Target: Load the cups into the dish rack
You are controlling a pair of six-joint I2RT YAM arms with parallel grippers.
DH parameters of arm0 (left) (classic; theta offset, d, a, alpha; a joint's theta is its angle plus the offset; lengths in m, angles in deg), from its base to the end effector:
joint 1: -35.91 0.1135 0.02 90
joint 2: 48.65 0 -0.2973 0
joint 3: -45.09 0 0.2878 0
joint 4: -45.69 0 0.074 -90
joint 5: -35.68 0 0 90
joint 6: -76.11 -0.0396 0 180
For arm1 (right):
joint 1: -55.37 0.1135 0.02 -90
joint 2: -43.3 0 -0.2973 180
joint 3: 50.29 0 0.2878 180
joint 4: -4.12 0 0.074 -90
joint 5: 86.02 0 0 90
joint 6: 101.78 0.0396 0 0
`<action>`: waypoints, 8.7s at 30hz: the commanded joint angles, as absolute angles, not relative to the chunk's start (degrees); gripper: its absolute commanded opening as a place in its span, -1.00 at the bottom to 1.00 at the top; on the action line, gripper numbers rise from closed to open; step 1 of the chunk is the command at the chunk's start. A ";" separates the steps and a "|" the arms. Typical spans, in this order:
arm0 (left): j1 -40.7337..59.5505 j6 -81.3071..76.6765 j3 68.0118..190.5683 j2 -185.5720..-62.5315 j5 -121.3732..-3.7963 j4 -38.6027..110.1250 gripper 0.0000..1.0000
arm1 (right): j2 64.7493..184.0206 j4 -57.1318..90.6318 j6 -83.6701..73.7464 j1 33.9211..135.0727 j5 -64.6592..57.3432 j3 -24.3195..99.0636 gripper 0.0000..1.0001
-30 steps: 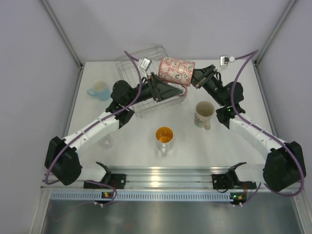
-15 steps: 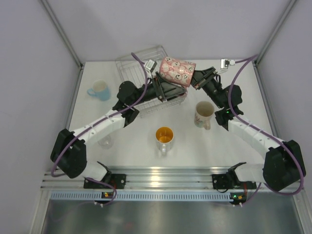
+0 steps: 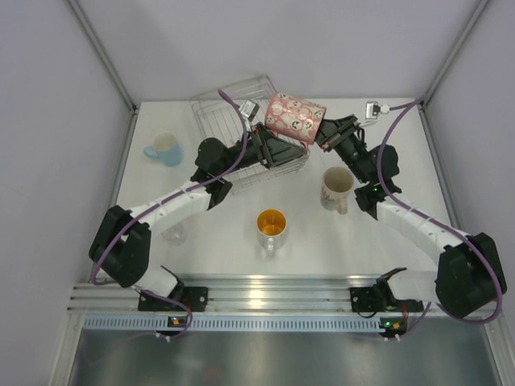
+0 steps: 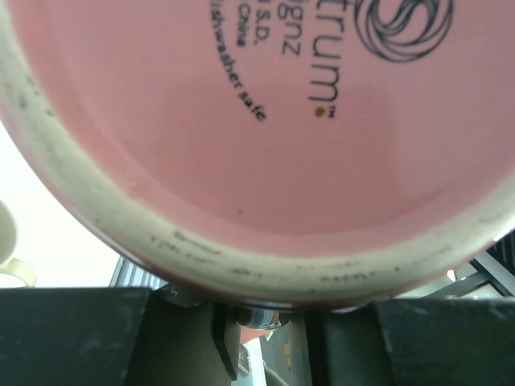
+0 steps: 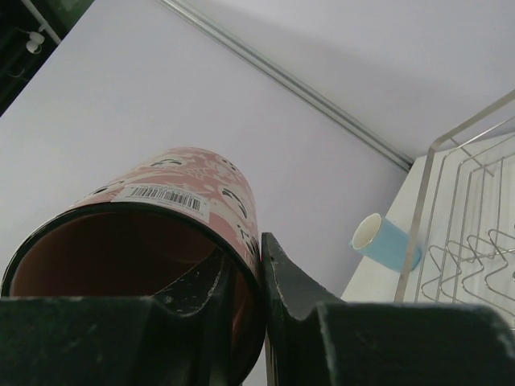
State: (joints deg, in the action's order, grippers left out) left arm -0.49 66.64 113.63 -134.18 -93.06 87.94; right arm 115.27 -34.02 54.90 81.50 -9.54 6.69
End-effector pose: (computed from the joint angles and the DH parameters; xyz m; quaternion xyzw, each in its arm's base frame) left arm 0.2806 -0.2377 0.3706 0.0699 0.5733 -0.7720 0.2654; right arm 0.2737 0.1446 0.3660 0.0974 0.5472 0.6450 0.5245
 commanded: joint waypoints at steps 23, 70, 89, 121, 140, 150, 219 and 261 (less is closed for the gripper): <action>-2.15 54.75 116.01 -124.67 -92.20 76.20 -1.00 | 107.30 -25.07 43.77 83.67 -17.38 5.86 0.04; 17.10 -7.04 177.88 -167.64 -53.71 14.67 -1.00 | 76.17 26.71 23.38 80.68 -0.33 7.27 0.99; 17.19 0.15 171.12 -174.94 -50.46 40.33 -1.00 | 78.63 25.47 21.09 80.59 1.79 5.86 0.99; 15.61 0.61 176.21 -187.42 -48.26 52.02 -1.00 | 79.52 24.77 17.23 80.59 3.72 3.05 0.99; 15.52 0.08 170.94 -182.95 -50.63 52.11 0.00 | 79.25 25.91 18.11 80.59 4.95 4.10 0.99; 15.69 -0.01 159.44 -171.44 -48.96 52.03 0.22 | 82.93 32.58 14.77 80.59 4.95 9.80 0.99; 15.25 19.68 113.20 -110.78 -87.37 36.56 0.91 | 130.67 48.68 4.83 82.88 5.83 27.57 -0.52; 9.72 45.52 117.85 -116.05 -100.64 63.53 0.79 | 99.20 -13.10 37.52 79.98 -1.37 20.98 -1.00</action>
State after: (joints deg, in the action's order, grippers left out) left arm 11.09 43.51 116.21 -115.17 -100.19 55.79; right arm 99.57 8.30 32.63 80.43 1.46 18.73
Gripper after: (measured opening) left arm 0.896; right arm 0.154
